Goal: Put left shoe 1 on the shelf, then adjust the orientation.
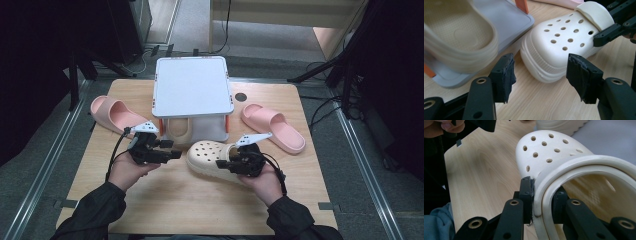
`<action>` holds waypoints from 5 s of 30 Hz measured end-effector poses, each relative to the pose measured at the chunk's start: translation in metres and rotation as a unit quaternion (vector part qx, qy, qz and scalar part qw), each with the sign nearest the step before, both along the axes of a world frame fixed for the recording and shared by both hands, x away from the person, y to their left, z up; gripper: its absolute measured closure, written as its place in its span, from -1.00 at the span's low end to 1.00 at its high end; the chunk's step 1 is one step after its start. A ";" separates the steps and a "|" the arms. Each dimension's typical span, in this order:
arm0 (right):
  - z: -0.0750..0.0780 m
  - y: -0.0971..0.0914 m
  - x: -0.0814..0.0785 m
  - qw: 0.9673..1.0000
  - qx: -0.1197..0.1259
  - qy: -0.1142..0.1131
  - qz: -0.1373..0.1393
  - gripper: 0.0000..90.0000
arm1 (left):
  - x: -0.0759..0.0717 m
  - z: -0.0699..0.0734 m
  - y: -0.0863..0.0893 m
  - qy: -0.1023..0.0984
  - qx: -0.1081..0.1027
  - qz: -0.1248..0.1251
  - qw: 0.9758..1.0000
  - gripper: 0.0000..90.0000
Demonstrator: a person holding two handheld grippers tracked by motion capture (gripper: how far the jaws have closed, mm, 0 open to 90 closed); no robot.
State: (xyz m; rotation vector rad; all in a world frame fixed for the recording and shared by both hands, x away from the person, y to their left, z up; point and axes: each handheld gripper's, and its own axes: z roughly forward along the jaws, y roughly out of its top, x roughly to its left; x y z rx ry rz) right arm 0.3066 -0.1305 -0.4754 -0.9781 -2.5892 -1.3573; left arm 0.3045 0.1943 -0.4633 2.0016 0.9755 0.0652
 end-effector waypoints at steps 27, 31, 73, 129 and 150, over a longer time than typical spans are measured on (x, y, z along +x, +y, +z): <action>0.010 -0.009 -0.003 0.999 0.003 -0.040 0.030 0.72 | -0.017 -0.003 -0.005 0.029 0.009 -0.006 1.000 0.82; 0.013 -0.022 0.007 0.999 -0.002 -0.049 0.000 0.95 | -0.018 -0.008 -0.010 0.032 0.005 -0.010 0.999 0.88; -0.008 -0.016 0.026 0.999 -0.022 -0.030 -0.032 1.00 | -0.001 -0.037 -0.038 0.048 0.018 -0.014 0.999 0.93; 0.012 -0.022 -0.066 0.993 -0.007 -0.059 -0.099 0.41 | 0.032 0.039 -0.019 0.018 -0.015 -0.051 0.998 0.87; -0.009 0.000 -0.072 0.990 -0.025 -0.039 -0.130 0.21 | 0.067 0.087 0.009 0.012 -0.019 -0.044 0.999 0.91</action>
